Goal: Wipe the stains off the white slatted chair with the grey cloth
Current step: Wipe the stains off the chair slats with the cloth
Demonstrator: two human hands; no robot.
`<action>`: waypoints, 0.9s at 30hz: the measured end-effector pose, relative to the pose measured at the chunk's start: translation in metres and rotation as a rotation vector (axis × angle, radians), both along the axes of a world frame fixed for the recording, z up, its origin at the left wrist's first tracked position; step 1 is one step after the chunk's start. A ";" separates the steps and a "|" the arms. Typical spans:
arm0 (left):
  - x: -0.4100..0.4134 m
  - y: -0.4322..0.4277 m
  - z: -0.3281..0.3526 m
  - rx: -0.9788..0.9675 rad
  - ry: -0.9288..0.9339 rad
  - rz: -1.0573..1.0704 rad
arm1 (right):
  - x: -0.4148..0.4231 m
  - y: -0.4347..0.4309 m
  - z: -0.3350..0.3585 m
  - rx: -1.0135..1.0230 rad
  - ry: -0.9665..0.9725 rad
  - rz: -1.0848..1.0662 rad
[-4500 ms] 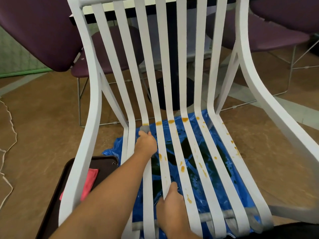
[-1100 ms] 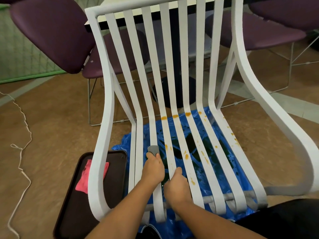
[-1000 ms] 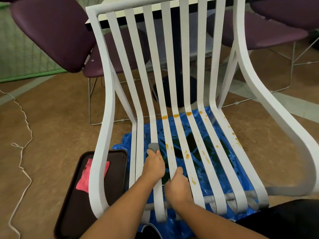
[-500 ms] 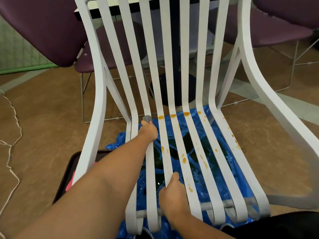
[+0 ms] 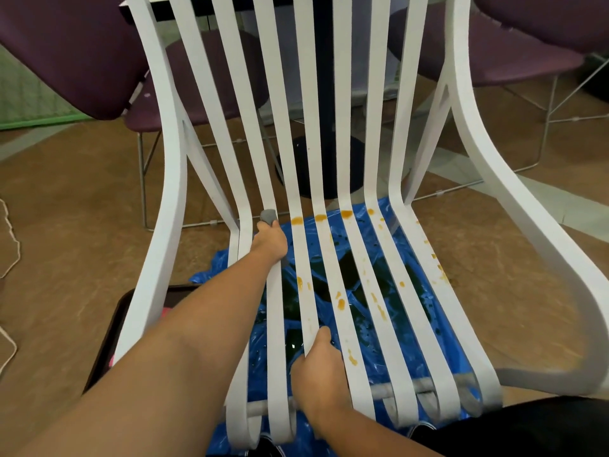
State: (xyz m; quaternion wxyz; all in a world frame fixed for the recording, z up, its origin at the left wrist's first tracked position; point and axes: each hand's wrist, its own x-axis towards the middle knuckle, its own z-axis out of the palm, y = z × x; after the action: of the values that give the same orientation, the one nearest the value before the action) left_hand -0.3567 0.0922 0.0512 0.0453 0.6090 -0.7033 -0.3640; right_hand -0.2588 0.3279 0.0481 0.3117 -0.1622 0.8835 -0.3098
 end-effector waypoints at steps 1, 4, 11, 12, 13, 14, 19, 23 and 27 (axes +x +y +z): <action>0.003 0.004 -0.003 -0.008 -0.003 0.012 | 0.000 0.000 0.000 0.002 0.002 0.001; 0.020 0.028 0.003 0.031 0.029 -0.009 | 0.000 -0.002 0.000 0.006 -0.011 0.002; 0.081 0.093 0.000 0.004 0.029 -0.126 | -0.001 0.000 0.006 -0.004 -0.039 -0.001; 0.091 0.104 0.001 0.013 0.050 -0.083 | -0.001 0.001 0.009 -0.016 -0.051 0.003; 0.099 0.114 0.002 0.037 0.079 -0.040 | -0.001 0.002 0.011 -0.030 -0.058 0.011; 0.107 0.123 0.002 0.060 0.098 -0.024 | -0.002 0.002 0.012 -0.040 -0.064 0.017; 0.149 0.164 0.005 0.097 0.089 -0.055 | 0.000 0.002 0.014 -0.066 -0.065 0.016; 0.169 0.182 0.006 0.187 0.111 -0.079 | 0.000 0.007 0.020 -0.092 -0.085 0.044; 0.180 0.189 0.018 0.273 0.048 -0.134 | -0.005 0.014 0.024 -0.111 -0.189 0.093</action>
State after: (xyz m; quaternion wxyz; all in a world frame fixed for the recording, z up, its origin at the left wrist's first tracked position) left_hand -0.1764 0.2813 0.0696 -0.0454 0.5524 -0.6851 -0.4727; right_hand -0.2633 0.3414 0.0720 0.3985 -0.1902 0.8231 -0.3572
